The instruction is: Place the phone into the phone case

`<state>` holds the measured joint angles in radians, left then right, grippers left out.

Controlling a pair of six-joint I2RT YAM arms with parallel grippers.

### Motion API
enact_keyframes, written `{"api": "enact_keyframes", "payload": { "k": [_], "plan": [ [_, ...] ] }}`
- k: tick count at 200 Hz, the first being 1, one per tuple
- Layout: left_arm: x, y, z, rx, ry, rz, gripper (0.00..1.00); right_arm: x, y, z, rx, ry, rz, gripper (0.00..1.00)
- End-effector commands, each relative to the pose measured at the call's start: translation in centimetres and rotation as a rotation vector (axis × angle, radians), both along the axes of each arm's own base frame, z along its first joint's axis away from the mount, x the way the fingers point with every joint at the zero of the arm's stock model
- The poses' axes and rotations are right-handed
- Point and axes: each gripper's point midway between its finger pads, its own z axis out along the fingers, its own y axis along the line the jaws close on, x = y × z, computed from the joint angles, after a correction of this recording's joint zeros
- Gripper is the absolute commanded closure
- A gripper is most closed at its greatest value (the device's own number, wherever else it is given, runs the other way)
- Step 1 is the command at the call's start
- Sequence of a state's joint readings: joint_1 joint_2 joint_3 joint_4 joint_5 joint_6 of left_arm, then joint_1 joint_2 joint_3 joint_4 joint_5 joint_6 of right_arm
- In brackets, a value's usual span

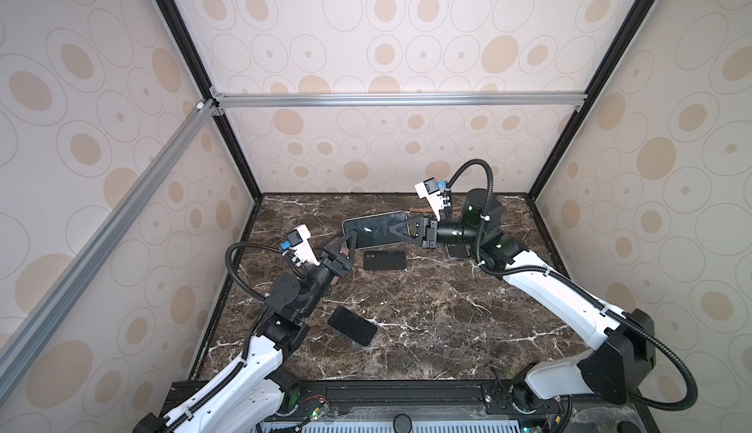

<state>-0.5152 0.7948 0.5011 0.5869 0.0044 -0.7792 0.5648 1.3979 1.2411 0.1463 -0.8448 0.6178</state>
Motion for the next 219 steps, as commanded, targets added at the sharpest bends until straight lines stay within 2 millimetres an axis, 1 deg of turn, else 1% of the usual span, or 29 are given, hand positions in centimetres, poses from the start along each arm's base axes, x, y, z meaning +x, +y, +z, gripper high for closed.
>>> {"api": "enact_keyframes", "payload": {
  "k": [1, 25, 33, 51, 60, 69, 97, 113, 140, 156, 194, 219],
  "plan": [
    [1.4, 4.2, -1.5, 0.251, 0.075, 0.276, 0.34, 1.9, -2.3, 0.7, -0.049, -0.064, -0.160, 1.00],
    [1.9, 6.4, -2.7, 0.372, 0.110, 0.410, 0.33, 4.3, -3.6, -1.2, -0.136, -0.056, -0.275, 1.00],
    [2.1, 6.6, -3.0, 0.414, 0.113, 0.432, 0.34, 5.4, -4.1, -2.0, -0.173, -0.048, -0.317, 1.00],
    [3.1, 6.4, -3.9, 0.496, 0.120, 0.447, 0.33, 7.6, -4.6, -3.9, -0.249, -0.038, -0.387, 1.00],
    [3.6, 6.1, -4.5, 0.531, 0.128, 0.448, 0.33, 8.5, -4.6, -4.4, -0.254, -0.038, -0.396, 1.00],
    [4.2, 5.9, -4.9, 0.557, 0.134, 0.449, 0.33, 9.4, -4.3, -4.7, -0.247, -0.035, -0.393, 1.00],
    [5.9, 5.0, -7.2, 0.607, 0.168, 0.434, 0.34, 11.8, -3.1, -6.5, -0.244, -0.035, -0.372, 1.00],
    [6.9, 4.3, -8.5, 0.631, 0.185, 0.419, 0.34, 13.2, -2.4, -8.1, -0.257, -0.009, -0.352, 1.00],
    [8.5, 3.1, -10.9, 0.684, 0.235, 0.382, 0.35, 14.9, -1.4, -10.5, -0.283, 0.026, -0.320, 1.00],
    [9.1, 2.6, -12.2, 0.682, 0.262, 0.365, 0.37, 15.7, -1.1, -11.7, -0.305, 0.045, -0.308, 1.00],
    [9.9, 1.7, -14.8, 0.656, 0.302, 0.325, 0.38, 16.5, -0.7, -14.9, -0.383, 0.097, -0.279, 1.00],
    [10.2, 1.4, -16.1, 0.669, 0.323, 0.311, 0.39, 16.7, -0.6, -15.8, -0.405, 0.109, -0.269, 1.00]
  ]
}}
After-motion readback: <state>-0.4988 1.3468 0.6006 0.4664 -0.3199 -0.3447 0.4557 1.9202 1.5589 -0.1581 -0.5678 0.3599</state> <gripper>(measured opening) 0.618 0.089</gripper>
